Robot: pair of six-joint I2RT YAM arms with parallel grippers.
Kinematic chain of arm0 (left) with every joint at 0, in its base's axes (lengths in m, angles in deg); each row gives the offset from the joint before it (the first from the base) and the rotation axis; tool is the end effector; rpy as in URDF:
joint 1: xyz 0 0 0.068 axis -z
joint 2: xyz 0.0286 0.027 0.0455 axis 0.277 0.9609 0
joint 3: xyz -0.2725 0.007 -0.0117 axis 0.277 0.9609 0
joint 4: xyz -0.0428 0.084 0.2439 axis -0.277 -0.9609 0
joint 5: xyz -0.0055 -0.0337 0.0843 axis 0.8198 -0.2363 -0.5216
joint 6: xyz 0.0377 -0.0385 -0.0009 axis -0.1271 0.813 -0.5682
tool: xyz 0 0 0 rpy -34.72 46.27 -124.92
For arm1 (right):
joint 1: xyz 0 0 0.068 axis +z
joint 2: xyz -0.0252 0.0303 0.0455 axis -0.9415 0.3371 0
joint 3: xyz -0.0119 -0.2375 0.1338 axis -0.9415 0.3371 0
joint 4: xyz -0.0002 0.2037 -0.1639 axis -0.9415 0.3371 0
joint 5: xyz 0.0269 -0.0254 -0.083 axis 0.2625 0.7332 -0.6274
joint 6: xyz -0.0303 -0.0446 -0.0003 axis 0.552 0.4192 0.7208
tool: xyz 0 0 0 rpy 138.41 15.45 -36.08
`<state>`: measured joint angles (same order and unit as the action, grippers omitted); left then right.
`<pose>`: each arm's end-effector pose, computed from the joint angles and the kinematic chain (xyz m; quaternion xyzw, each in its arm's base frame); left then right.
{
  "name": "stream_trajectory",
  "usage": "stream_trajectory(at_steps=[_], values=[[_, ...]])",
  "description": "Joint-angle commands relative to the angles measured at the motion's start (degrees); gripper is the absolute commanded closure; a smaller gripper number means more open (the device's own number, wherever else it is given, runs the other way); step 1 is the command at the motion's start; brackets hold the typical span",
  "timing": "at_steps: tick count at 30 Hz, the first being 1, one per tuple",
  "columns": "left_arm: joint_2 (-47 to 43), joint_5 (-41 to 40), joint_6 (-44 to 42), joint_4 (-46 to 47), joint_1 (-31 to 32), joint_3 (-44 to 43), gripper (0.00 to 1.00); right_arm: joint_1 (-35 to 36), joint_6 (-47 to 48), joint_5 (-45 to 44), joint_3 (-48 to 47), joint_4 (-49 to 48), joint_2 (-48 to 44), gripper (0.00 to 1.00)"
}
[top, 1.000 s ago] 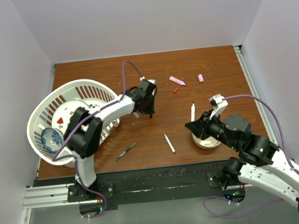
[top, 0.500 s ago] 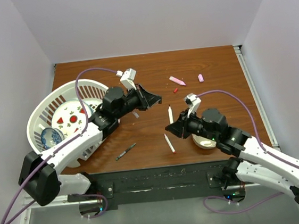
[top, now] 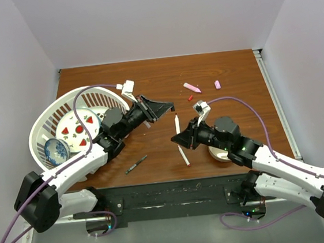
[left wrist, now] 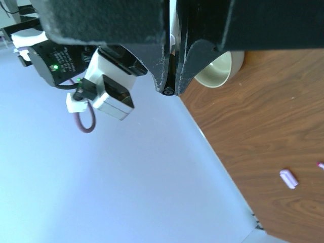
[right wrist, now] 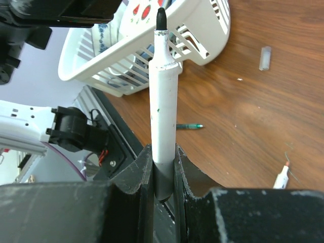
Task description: Insert the pens into the pen caps
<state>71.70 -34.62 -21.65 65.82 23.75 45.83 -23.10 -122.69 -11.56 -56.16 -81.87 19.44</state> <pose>0.2097 -0.1857 0.3176 -0.0141 0.6647 -0.6102 0.4309 0.1370 0.1577 0.2793 -0.1389 0.7539 0.4742 0.4330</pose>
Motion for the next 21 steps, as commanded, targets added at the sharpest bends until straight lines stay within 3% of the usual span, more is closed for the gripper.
stream_trajectory(at_steps=[1, 21], values=[[-1.14, 0.08, 2.16, 9.02, -0.11, 0.93, 1.0, 0.17, -1.32, 1.72, 0.32, -4.82, 0.38, 1.0], [1.15, 0.79, 1.55, 11.57, 0.07, 2.07, 1.0, 0.17, -1.93, 1.8, -0.29, -4.38, 1.0, 1.0]])
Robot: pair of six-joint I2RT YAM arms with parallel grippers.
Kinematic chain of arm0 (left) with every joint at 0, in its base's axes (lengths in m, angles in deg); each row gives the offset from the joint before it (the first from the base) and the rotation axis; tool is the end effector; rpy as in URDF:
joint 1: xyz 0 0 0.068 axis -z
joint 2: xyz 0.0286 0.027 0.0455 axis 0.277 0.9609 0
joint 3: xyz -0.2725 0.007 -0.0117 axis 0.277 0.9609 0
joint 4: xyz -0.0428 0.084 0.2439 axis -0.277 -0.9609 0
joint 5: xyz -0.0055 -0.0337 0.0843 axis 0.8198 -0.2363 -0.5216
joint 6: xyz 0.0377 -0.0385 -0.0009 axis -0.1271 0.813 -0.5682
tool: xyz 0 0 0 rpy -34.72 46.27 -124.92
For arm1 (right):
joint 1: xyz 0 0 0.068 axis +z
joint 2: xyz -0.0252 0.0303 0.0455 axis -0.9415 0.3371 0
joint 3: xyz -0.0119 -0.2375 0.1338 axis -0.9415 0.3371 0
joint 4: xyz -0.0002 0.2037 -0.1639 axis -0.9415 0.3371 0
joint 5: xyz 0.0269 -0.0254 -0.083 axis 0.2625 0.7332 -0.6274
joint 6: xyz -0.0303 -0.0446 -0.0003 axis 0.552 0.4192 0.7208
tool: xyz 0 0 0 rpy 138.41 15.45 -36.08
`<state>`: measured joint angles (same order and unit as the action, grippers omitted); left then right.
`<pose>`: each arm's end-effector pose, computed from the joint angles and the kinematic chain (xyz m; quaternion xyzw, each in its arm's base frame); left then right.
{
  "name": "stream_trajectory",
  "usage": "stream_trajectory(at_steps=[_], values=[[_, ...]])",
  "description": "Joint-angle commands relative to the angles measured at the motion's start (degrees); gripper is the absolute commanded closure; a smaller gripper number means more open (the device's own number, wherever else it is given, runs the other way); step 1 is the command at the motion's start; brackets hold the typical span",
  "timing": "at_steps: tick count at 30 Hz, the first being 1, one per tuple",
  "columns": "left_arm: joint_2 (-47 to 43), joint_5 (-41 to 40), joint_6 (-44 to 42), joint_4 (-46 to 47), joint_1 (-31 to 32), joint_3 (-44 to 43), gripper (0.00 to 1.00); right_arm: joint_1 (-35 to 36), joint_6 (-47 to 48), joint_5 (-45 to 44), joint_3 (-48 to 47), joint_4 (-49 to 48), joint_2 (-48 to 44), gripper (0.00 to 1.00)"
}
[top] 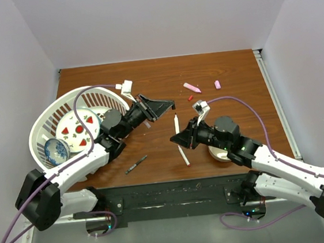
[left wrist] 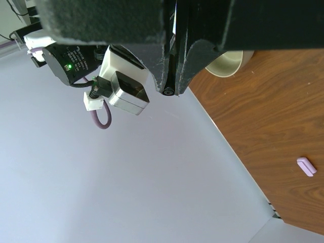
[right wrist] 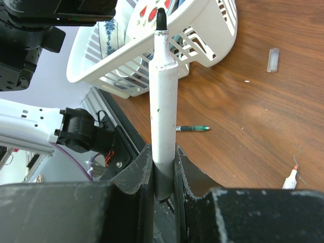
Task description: Insert the pens into the pen caps
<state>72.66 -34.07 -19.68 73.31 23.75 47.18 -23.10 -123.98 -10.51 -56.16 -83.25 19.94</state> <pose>0.2094 -0.1860 0.3190 -0.0125 0.6315 -0.6386 0.4397 0.1377 0.1595 0.2803 -0.1363 0.7492 0.4874 0.4272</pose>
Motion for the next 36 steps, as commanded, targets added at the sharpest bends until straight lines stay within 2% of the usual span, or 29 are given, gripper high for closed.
stream_trajectory(at_steps=[1, 36], values=[[0.01, 0.07, -0.59, 4.07, -0.02, 0.8, 1.0, 0.26, -0.73, 0.67, -0.29, -3.0, 0.5, 1.0], [0.98, 0.94, -1.91, 3.46, 1.12, 2.38, 1.0, 0.26, 0.15, -1.26, -3.8, 0.51, 1.2, 1.0]])
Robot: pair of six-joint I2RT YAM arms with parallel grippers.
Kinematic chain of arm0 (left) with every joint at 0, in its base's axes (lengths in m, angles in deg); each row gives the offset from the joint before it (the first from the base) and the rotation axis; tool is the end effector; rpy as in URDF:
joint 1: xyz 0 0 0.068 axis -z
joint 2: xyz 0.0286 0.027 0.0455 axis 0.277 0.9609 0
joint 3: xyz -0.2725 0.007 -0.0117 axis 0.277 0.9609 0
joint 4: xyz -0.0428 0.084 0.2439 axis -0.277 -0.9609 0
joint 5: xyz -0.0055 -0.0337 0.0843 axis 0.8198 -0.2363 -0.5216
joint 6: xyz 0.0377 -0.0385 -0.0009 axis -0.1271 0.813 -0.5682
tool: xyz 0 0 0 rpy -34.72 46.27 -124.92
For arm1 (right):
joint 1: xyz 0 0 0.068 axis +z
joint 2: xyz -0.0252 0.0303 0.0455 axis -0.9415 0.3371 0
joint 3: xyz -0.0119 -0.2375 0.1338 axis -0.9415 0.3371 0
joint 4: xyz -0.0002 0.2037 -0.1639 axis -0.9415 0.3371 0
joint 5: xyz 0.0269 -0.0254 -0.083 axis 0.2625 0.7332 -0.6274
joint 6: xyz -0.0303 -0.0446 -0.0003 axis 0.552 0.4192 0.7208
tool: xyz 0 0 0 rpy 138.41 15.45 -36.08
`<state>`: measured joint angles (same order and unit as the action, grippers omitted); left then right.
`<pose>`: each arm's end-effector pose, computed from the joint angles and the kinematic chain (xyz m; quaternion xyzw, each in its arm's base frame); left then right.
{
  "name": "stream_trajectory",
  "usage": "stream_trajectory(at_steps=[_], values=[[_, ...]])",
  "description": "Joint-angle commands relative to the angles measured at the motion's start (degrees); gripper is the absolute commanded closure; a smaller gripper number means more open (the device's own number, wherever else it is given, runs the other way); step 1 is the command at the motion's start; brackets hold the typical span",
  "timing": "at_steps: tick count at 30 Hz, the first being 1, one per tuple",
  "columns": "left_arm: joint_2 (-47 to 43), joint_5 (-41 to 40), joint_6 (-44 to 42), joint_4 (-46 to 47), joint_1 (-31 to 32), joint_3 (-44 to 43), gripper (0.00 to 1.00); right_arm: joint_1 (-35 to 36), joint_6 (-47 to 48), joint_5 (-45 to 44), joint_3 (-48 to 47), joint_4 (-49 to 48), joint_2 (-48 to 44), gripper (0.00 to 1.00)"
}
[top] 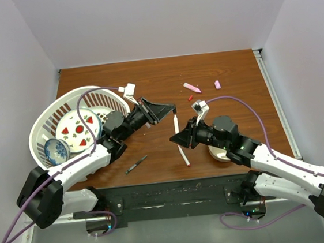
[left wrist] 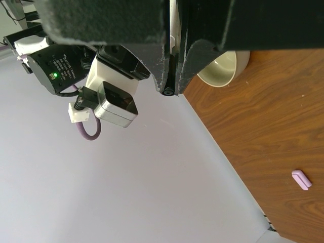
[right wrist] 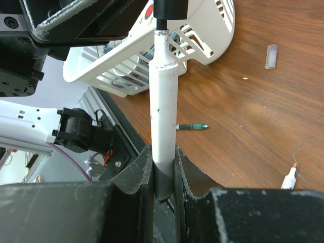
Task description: Insert the pens into the pen caps
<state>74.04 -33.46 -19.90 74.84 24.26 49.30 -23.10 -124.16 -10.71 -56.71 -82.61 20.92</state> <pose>0.2092 -0.1895 0.3026 -0.0079 0.6446 -0.6342 0.4269 0.1399 0.1616 0.2792 -0.1338 0.7557 0.4829 0.4217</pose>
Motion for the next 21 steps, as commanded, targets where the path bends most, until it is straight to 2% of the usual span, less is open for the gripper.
stream_trajectory(at_steps=[1, 15, 20, 21], values=[[-0.58, 0.24, -1.7, 1.84, 0.53, 0.44, 1.0, 0.26, 0.58, -1.51, -3.44, 0.14, 0.39, 1.0], [-4.44, -0.72, -3.1, -3.43, 2.46, 2.72, 1.0, 0.09, 3.57, -7.75, -7.57, 6.12, 0.39, 1.0], [-5.15, 1.29, -3.63, -1.95, 2.82, 3.08, 1.0, 0.26, 4.89, -3.28, -8.09, 3.57, 0.83, 1.0], [-5.41, 1.56, -3.46, -0.81, 2.82, 3.34, 0.95, 0.17, 5.24, -2.48, -8.1, 3.4, 0.66, 1.0]])
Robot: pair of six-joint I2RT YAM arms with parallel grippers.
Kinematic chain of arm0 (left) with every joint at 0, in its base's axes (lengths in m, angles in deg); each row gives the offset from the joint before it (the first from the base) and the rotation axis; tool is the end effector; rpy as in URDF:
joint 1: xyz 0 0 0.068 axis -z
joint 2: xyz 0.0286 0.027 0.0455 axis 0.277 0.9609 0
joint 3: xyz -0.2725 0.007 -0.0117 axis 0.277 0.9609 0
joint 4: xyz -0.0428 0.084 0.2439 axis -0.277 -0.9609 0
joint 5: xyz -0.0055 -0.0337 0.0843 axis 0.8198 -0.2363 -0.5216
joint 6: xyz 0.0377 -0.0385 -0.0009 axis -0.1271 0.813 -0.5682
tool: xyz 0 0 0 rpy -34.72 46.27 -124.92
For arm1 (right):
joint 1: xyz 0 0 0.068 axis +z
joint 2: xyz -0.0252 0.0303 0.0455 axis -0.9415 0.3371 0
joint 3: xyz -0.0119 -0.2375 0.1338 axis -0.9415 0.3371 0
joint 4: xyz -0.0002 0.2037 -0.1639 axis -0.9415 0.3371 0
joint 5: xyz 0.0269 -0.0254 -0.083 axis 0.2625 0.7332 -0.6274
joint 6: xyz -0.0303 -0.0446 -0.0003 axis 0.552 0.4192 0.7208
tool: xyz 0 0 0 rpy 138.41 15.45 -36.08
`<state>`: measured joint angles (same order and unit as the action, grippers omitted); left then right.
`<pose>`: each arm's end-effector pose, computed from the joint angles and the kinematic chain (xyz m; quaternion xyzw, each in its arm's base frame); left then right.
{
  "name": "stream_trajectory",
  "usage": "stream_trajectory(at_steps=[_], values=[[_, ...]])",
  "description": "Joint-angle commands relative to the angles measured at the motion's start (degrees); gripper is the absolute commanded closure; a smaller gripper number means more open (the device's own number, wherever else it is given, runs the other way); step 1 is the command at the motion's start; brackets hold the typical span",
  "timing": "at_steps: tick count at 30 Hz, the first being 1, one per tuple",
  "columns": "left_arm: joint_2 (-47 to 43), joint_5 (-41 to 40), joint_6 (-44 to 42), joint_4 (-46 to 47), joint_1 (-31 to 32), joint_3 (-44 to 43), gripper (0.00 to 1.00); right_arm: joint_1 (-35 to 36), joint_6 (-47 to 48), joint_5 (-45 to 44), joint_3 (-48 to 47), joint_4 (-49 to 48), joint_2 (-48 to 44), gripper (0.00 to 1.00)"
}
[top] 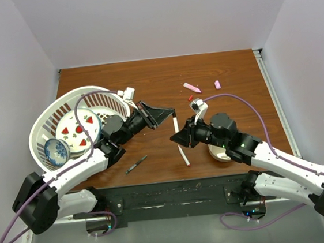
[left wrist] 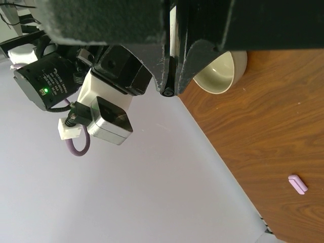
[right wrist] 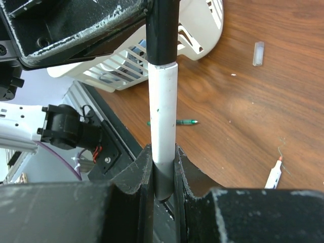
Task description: Insert the pens into the pen caps
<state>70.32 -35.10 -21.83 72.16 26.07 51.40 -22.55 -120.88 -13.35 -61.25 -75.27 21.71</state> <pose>0.1939 -0.1864 0.3015 0.0006 0.6510 -0.6249 0.4309 0.1412 0.1637 0.2912 -0.1452 0.7739 0.4455 0.4261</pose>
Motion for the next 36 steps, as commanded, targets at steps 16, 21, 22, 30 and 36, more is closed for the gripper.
stream_trajectory(at_steps=[16, 21, 22, 30, 36], values=[[-8.38, 6.88, -13.83, -12.43, 0.92, -10.79, 0.39, -0.37, 3.99, 19.58, -2.06, -7.27, -5.93, 1.0], [-6.71, 11.81, -13.84, -11.38, 0.92, -12.55, 0.42, -0.37, 2.67, 21.35, -1.44, -8.96, -6.54, 1.0], [-6.44, 12.34, -13.75, -11.38, 1.0, -12.73, 0.43, -0.37, 2.49, 21.26, -1.44, -9.04, -6.55, 1.0], [-7.15, 14.54, -13.13, -11.29, 1.0, -12.03, 0.47, -0.37, 2.23, 21.53, -1.09, -9.13, -6.55, 1.0], [-6.09, 15.68, -12.52, -10.41, 0.92, -12.03, 0.51, -0.37, 1.61, 22.14, -1.35, -9.57, -5.67, 1.0]])
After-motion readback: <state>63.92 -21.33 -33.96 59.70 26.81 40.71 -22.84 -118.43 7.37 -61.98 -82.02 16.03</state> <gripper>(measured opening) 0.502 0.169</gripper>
